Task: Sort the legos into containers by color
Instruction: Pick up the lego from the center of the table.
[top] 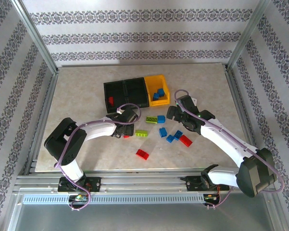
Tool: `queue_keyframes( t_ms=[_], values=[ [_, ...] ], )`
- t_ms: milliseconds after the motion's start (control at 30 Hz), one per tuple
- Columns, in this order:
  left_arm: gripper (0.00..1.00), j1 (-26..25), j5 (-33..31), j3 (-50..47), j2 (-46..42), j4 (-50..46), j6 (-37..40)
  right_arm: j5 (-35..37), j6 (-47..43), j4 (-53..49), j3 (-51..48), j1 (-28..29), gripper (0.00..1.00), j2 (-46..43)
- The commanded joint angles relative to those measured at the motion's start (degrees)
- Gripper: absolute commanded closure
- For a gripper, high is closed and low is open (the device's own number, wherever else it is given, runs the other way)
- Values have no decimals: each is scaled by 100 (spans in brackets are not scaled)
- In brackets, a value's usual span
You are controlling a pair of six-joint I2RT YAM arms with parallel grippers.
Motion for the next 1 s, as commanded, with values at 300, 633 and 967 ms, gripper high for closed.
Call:
queue_keyframes(
  t_ms=[300,633,967],
  values=[
    [47,-46,-81,-267,-150,-329,60,173,139,-184,-95,-74,2,-301],
    [64,-46,-81,-267,-131,-293,77,145,98,-219,-159,-206,2,-556],
    [68,-29,-389,-211,-740,-506,162,173,120,-219,-288,-235,1,-855]
  ],
)
